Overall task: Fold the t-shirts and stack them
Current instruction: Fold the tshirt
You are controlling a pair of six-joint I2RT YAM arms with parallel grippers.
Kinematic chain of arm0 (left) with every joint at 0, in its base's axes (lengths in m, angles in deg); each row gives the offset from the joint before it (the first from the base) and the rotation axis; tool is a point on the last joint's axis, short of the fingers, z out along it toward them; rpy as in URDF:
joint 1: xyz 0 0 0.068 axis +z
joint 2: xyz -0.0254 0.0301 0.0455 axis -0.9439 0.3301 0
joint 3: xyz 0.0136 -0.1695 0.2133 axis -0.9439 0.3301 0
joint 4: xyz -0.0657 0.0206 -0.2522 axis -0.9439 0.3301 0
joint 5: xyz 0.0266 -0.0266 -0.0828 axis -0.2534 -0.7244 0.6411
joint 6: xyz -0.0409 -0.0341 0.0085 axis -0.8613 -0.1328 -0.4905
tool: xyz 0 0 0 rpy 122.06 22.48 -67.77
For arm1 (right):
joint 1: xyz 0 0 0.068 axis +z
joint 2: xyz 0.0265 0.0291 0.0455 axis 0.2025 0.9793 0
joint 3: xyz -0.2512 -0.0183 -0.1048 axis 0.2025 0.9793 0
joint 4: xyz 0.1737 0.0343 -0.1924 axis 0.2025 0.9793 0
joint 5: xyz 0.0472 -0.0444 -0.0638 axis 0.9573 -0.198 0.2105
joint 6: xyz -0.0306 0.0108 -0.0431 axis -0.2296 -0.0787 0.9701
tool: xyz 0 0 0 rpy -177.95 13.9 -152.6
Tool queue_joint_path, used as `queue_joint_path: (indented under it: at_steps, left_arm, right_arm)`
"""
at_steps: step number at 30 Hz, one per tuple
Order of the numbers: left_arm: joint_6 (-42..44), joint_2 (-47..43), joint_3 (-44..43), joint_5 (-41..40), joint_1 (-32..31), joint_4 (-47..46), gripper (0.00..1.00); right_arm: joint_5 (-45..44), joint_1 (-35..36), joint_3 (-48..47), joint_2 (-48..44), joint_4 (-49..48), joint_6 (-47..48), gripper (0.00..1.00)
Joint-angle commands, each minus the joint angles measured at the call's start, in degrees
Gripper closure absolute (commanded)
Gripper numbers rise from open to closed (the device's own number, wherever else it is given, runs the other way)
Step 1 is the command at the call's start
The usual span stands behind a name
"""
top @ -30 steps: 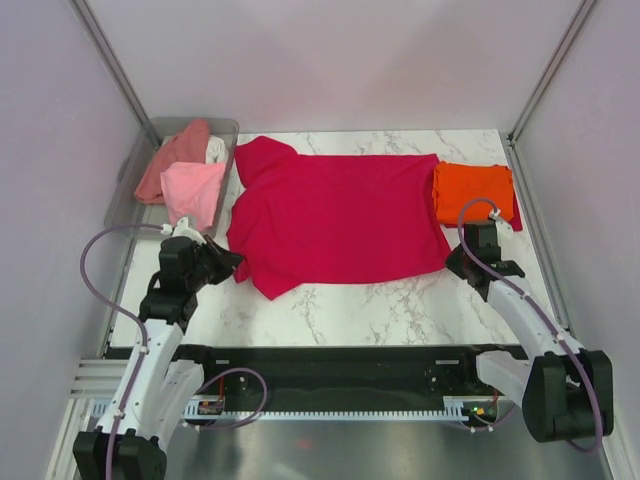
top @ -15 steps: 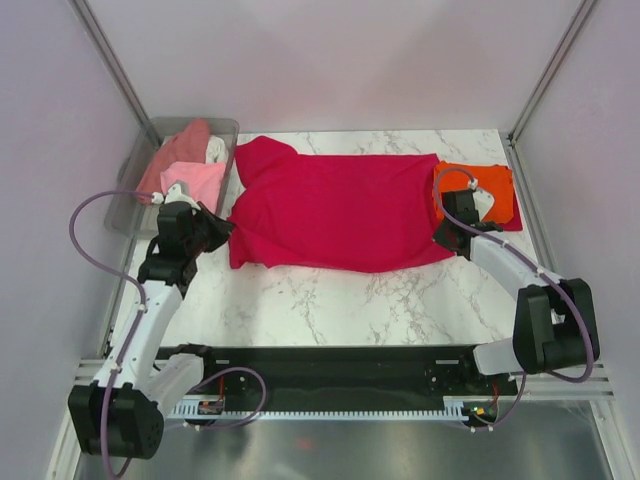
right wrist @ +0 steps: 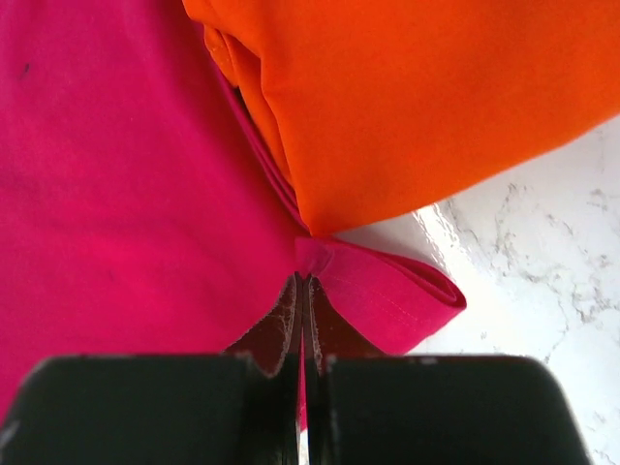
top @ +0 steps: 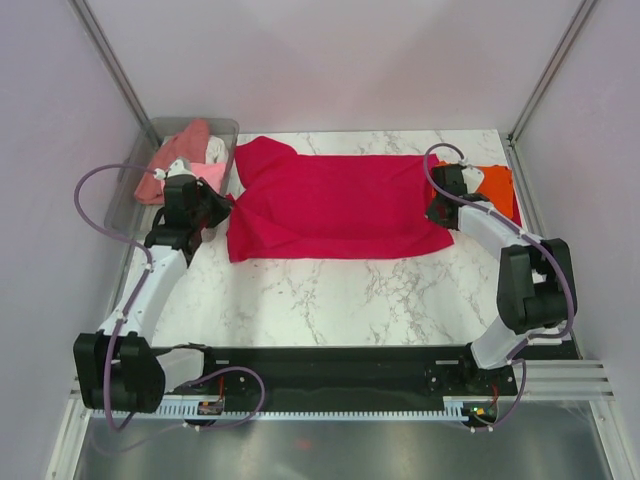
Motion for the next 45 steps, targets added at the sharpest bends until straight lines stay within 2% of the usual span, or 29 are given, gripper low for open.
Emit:
queue_joint_path:
  at_steps: [1, 12, 20, 28, 32, 33, 35, 36, 38, 39, 40, 41, 42, 45]
  left_arm:
    - [0.51, 3.10, -4.12, -1.90, 0.32, -4.38, 0.98]
    - [-0.10, 14.61, -11.59, -1.90, 0.67, -7.45, 0.98]
    - [-0.19, 18.31, -13.79, -2.69, 1.02, -8.69, 0.98]
    - [-1.24, 24.90, -15.99, -1.46, 1.11, -10.09, 0.98]
    - [-1.16, 26.40, -16.60, -1.19, 1.11, -10.80, 0.98]
    - [-0.72, 26.58, -16.87, -1.19, 1.11, -10.62, 0.92]
    - [-0.11, 26.58, -17.83, 0.56, 1.11, -10.10, 0.78]
    - [0.51, 26.14, -18.19, 1.26, 1.11, -9.05, 0.62]
    - [0.69, 25.09, -18.37, 1.27, 1.02, -8.08, 0.44]
    - [1.04, 23.43, -18.19, 1.62, 1.02, -7.72, 0.35]
    - [1.30, 22.46, -17.58, 1.88, 0.94, -7.72, 0.21]
    - [1.74, 21.49, -17.23, 2.23, 0.94, -7.63, 0.15]
    - [2.44, 20.18, -16.87, 3.02, 0.94, -7.63, 0.01]
    - [3.67, 15.43, -15.64, 3.11, 0.76, -6.67, 0.00]
  right_arm:
    - [-1.92, -0.46, -3.89, 2.02, 0.16, -0.26, 1.00]
    - [-1.22, -3.02, -7.41, 5.53, 0.08, -1.40, 1.00]
    - [-0.86, -3.19, -8.12, 6.42, -0.36, -2.10, 1.00]
    - [-0.51, -3.10, -8.29, 7.47, -1.33, -3.07, 0.97]
    - [-0.51, -3.19, -7.68, 7.56, -2.12, -3.25, 0.90]
    - [-0.51, -3.19, -7.42, 7.21, -2.56, -3.16, 0.89]
    - [-0.42, -3.37, -7.24, 6.77, -2.65, -2.55, 0.77]
    - [-0.51, -3.37, -7.15, 6.07, -2.74, -2.28, 0.71]
    - [-0.69, -3.80, -6.71, 5.02, -2.74, -1.23, 0.61]
    - [-0.69, -3.98, -6.36, 3.19, -2.74, -1.14, 0.52]
    - [-0.78, -4.07, -5.32, 2.21, -2.82, -0.97, 0.50]
    - [-0.86, -4.24, -4.61, 0.98, -3.09, -0.53, 0.47]
    - [-1.04, -4.16, -3.73, -1.47, -3.52, -0.52, 0.43]
    - [-0.52, -4.33, 1.01, -7.35, -6.06, -0.79, 0.34]
